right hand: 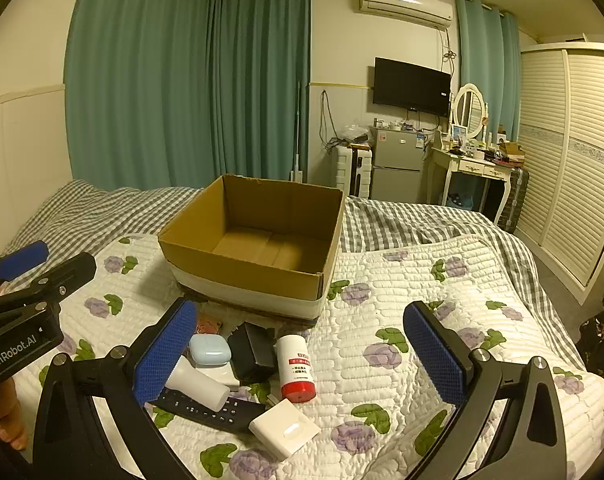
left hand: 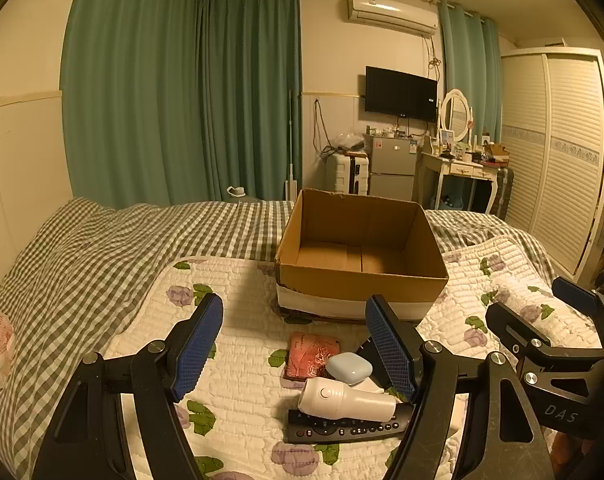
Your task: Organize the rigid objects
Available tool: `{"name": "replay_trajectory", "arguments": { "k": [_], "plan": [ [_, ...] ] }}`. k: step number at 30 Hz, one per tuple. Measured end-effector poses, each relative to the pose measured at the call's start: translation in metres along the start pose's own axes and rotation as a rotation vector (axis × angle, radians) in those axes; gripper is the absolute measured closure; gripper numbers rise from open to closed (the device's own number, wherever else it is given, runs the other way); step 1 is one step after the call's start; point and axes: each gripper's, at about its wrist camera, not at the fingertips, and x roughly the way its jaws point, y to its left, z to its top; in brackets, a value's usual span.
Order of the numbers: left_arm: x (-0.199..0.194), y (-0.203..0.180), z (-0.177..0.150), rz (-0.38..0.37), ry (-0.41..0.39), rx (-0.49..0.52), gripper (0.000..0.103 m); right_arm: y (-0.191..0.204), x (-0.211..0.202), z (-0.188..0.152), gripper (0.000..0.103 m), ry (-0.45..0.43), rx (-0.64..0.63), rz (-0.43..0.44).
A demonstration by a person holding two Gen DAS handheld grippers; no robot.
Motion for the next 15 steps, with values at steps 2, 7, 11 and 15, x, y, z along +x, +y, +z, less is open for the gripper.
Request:
{"name": "replay_trajectory", "arguments": {
  "k": [2,7,11,15],
  "plan": [
    [-0.0004,-0.001,-0.0006,0.002,0.0,0.001,0.026,0.002,0.0001,-0.0008,0.0,-0.001,-0.001,-0.003],
    [0.002,-0.0011,-0.002,0.004,0.008,-0.006,0.026,0.0041,0.0018,-0.0031,0.0,0.009,0.005,0.01],
    [0.0021,-0.0007,-0.0025,0.005,0.008,-0.007,0.026,0.0028,0.0028,-0.0013,0.0,0.014,0.006,0.017],
    [0.0028,-0.0004,-0.0027,0.005,0.009,-0.007,0.026,0.0032,0.0034,-0.0004,0.0,0.017,0.002,0.021]
  ]
}}
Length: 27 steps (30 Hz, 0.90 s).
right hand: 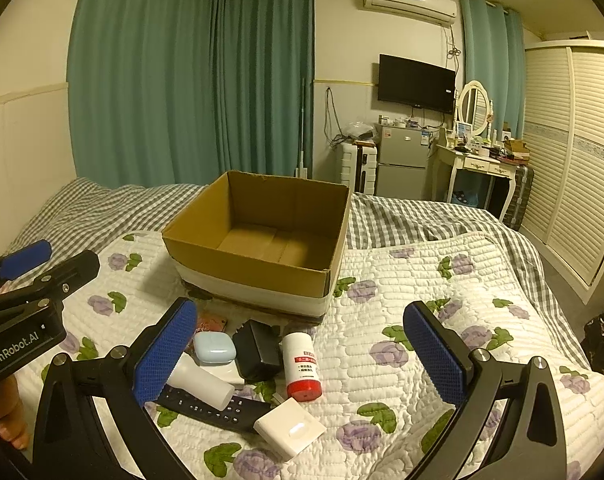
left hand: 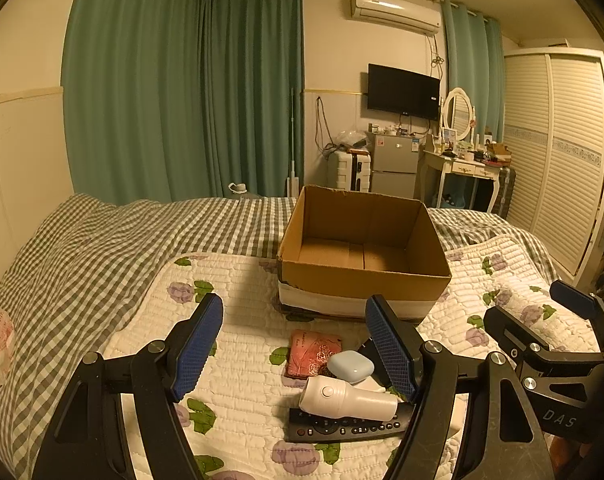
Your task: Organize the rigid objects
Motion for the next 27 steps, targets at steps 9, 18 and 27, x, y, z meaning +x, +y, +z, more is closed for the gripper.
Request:
{"name": "replay_trajectory", "arguments": {
  "k": [9,18,27],
  "plan": [
    [0.0,-0.0003,0.0002,0.0,-0.001,0.0,0.026,-0.0002,0.0008,-0.0012,0.0,0.001,-0.001,0.002],
    [0.0007,0.0,0.0002,0.002,0.003,-0.002,0.026,0.0,0.0007,-0.002,0.0,0.001,-0.002,0.004],
    [0.0006,-0.0001,-0.0002,0.0,0.002,-0.001,0.026,0.0006,0.001,-0.0036,0.0,0.001,-0.004,0.002]
  ]
}}
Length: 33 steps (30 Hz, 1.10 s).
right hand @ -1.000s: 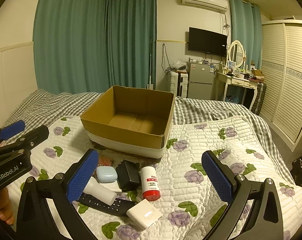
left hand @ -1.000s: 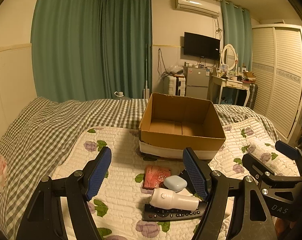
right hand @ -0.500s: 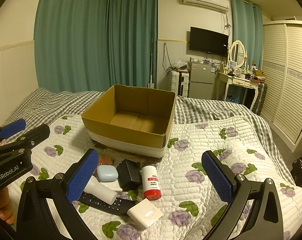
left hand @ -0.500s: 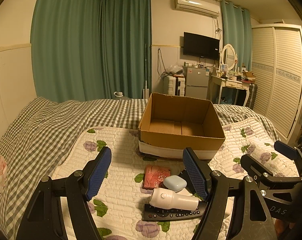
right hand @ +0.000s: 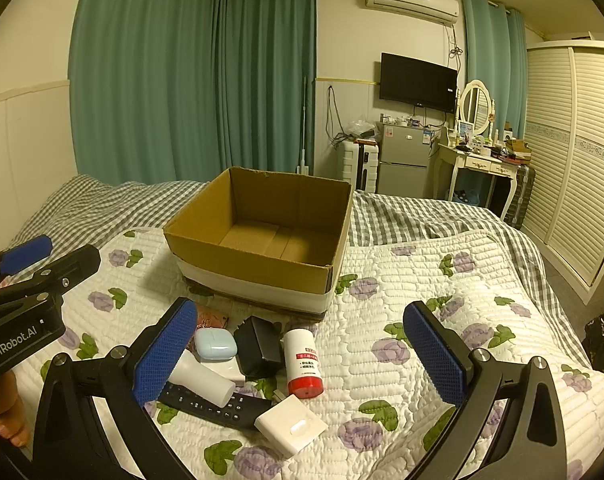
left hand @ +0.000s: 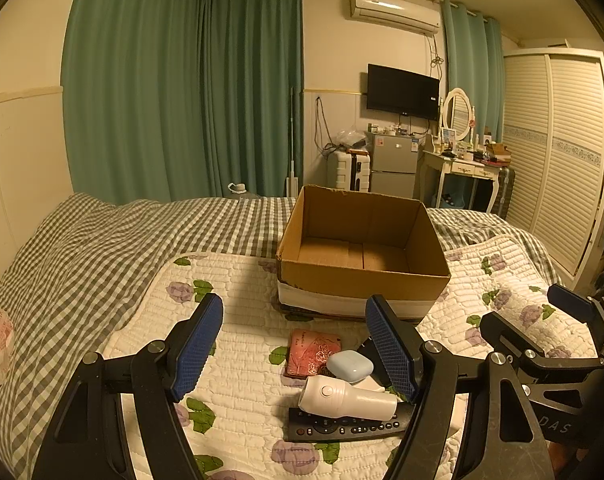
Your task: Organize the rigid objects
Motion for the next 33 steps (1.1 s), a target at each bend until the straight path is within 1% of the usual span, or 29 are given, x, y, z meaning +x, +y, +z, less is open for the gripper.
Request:
{"name": "replay_trajectory", "arguments": {
  "k": [20,25,29,33],
  "plan": [
    [0.0,0.0,0.0,0.0,-0.001,0.0,0.026,0.0,0.0,-0.004,0.0,0.001,-0.005,0.002],
    [0.0,-0.004,-0.001,-0.006,0.001,0.001,0.026,0.001,0.001,-0.004,0.0,0.014,-0.01,0.011],
    [0.006,-0.003,-0.005,-0.015,0.031,-0.014,0.026,-0.003,0.007,-0.006,0.0,0.037,-0.009,0.015],
    [0.024,-0.005,-0.02,-0.023,0.109,-0.02,0.026,-0.012,0.025,-0.017,0.0,0.099,-0.01,-0.002]
  ]
}}
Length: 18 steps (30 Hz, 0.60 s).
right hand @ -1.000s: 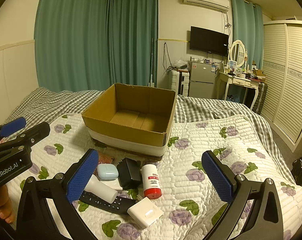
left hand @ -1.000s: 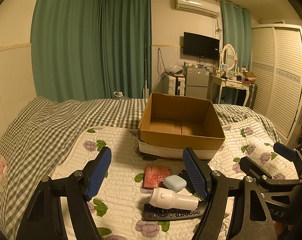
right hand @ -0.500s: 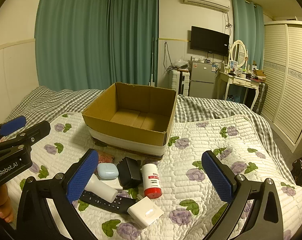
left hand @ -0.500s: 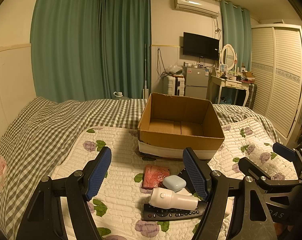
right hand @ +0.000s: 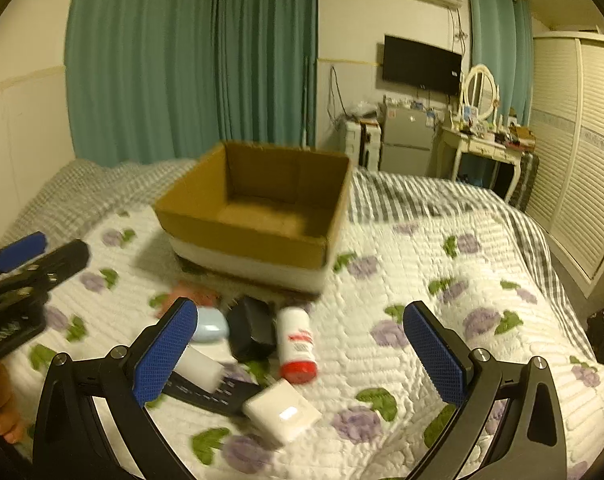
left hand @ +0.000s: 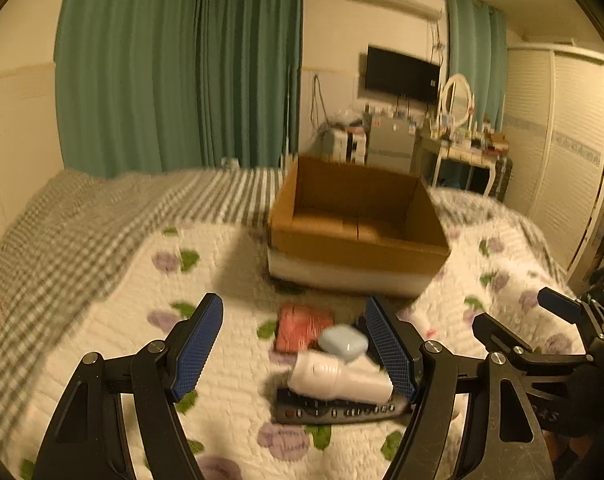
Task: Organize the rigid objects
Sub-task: 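Grasp the light-blue earbud case with left tool while right tool grasps white square charger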
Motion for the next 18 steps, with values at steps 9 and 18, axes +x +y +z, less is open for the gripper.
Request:
{"name": "replay_trajectory", "arguments": {
  "k": [9,18],
  "plan": [
    [0.04,-0.008,-0.029,0.031,0.152,0.024,0.026,0.008,0.06,-0.054,0.012,0.262,-0.078,0.06],
    [0.054,-0.012,-0.046,0.052,0.215,0.066,0.026,0.012,0.089,-0.069,0.032,0.408,-0.097,0.169]
  ]
}}
